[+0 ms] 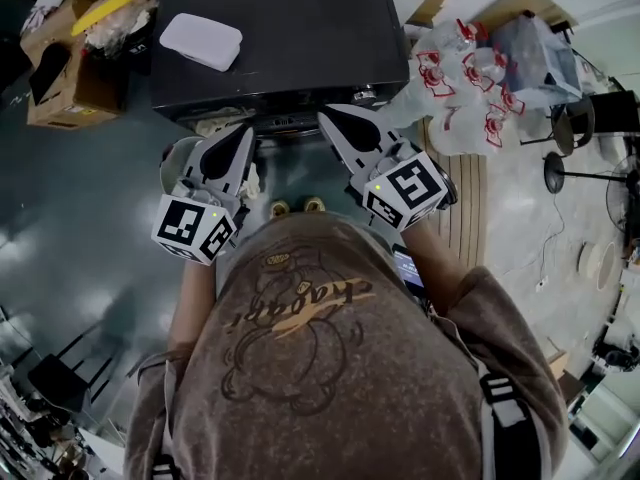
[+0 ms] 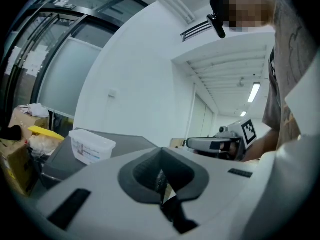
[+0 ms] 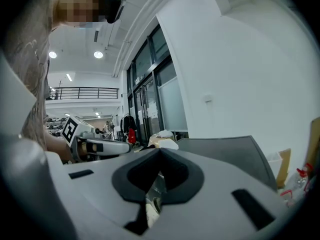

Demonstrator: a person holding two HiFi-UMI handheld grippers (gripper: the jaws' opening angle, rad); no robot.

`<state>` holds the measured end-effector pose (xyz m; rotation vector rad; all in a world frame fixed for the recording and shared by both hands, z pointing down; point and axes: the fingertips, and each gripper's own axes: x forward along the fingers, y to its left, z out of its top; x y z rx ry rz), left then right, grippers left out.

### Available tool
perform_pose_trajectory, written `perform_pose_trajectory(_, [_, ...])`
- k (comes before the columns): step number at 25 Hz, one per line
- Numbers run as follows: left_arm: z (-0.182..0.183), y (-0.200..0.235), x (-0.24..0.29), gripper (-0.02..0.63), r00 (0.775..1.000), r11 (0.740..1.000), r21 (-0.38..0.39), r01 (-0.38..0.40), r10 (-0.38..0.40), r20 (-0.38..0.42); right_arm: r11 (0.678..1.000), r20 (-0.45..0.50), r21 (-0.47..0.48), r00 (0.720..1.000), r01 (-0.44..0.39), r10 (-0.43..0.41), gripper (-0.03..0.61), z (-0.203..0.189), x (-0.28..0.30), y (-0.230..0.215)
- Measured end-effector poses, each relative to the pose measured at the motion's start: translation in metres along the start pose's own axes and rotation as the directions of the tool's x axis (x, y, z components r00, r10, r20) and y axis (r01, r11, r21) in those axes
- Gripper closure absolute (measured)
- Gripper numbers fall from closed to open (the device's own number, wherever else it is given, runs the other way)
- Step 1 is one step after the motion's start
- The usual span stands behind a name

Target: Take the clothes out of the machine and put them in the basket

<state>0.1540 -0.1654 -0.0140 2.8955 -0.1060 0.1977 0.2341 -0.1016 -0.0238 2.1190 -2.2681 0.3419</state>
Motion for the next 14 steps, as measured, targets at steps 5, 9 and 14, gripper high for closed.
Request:
perform_pose_trajectory(5, [0.0,0.003,-0.003,0.606,1.0,1.0,-0.003,-0.025,0.025,0.001,1.0,0.001,0.008,1.0,0.016,-0.016,0.582,-0.003,0.002,-0.001])
perform_pose_trajectory(9, [0.001,0.005,-0.006,0.605,0.999,0.999,-0.012,-0.043,0.043,0.009,0.999,0.001,0.021,0.999,0.032,-0.032,0.582,-0.007,-0.001,-0.004])
perform_pose_trajectory(14, [0.0,0.004,-0.008,0.606,0.998,0.998,-0.015,-0.054,0.054,0.014,0.998,-0.003,0.032,0.999,0.045,-0.045,0.583,-0.013,-0.007,-0.008])
